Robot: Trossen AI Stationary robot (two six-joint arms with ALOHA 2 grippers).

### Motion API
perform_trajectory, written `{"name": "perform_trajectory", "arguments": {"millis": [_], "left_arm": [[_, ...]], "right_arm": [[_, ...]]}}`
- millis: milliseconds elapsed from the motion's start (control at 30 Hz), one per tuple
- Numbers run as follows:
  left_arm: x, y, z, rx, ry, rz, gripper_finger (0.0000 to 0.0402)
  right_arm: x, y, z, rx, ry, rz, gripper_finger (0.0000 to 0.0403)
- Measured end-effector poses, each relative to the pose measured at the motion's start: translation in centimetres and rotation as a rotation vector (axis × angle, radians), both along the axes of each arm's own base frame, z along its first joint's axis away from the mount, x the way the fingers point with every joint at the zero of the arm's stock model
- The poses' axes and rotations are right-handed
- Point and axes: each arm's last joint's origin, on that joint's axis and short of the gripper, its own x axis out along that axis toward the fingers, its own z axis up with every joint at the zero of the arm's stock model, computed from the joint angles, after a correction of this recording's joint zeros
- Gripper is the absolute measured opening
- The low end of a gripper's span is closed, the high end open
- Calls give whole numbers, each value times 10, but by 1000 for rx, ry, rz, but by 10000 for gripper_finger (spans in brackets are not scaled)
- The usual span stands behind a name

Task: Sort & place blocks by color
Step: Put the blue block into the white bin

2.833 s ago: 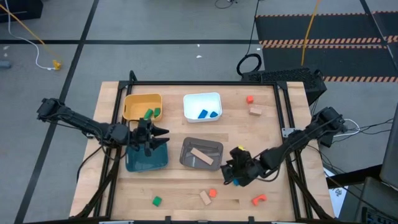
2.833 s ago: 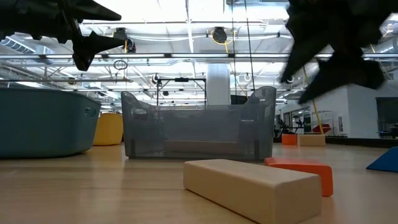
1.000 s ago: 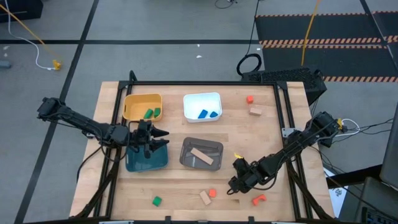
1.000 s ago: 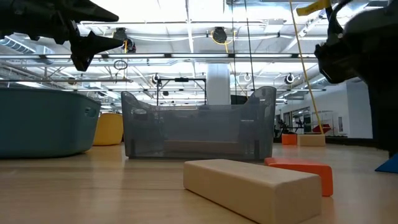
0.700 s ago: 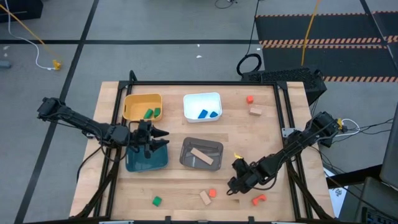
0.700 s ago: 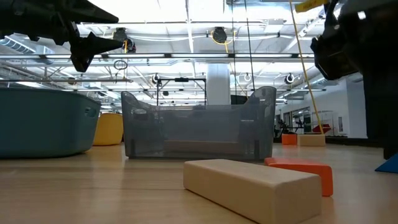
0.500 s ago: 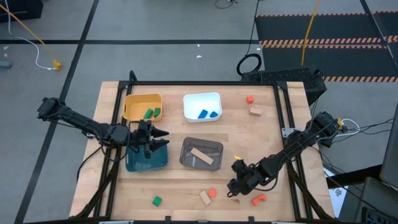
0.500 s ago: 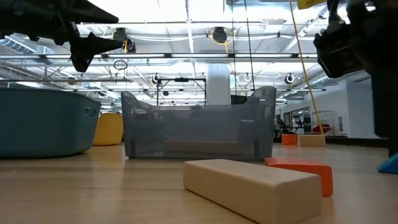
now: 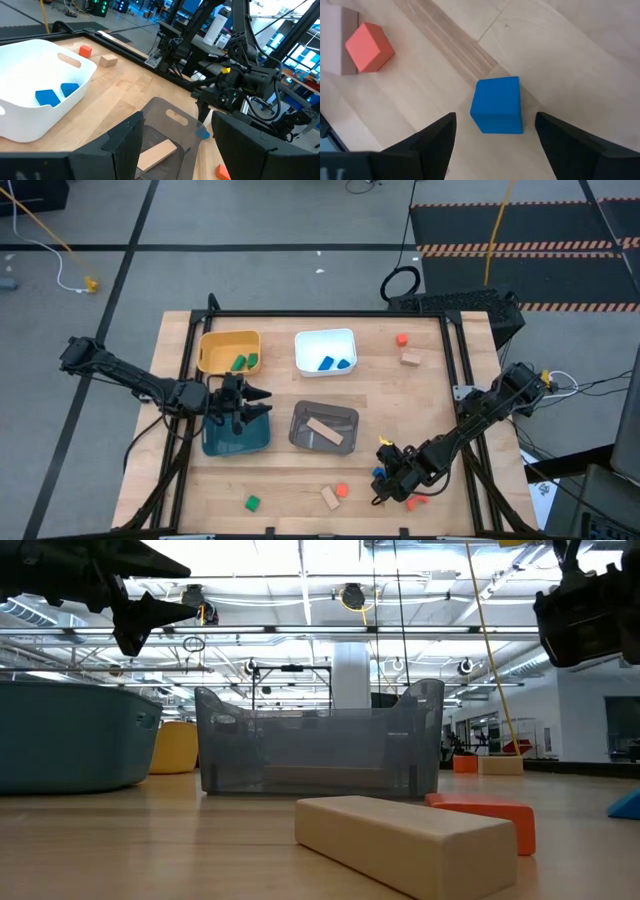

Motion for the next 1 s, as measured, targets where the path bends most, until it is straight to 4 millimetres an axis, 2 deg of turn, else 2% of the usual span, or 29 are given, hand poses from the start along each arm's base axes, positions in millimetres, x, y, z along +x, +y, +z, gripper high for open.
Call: {"name": "perform_trajectory", "arguments": {"millis": [200,300,433,800,900,1000], "left_arm": [[0,0,0,0,0,0,235],[0,0,0,0,1,0,235],[0,0,0,0,0,0,235],[0,0,0,0,0,0,235],[0,0,0,0,1,-1,235],[0,0,0,0,1,-1,234]], "right_arm": [[0,1,-4,-46,-23,-6,267],[-1,1,-5,-53,-22,-5,251],[-2,1,-5,-79,-23,-6,211],[-4,-2,-7,-122,-14,-20,59],[-5,-2,-7,-127,-14,-13,42],[-4,-2,-7,-135,-18,15,48]]}}
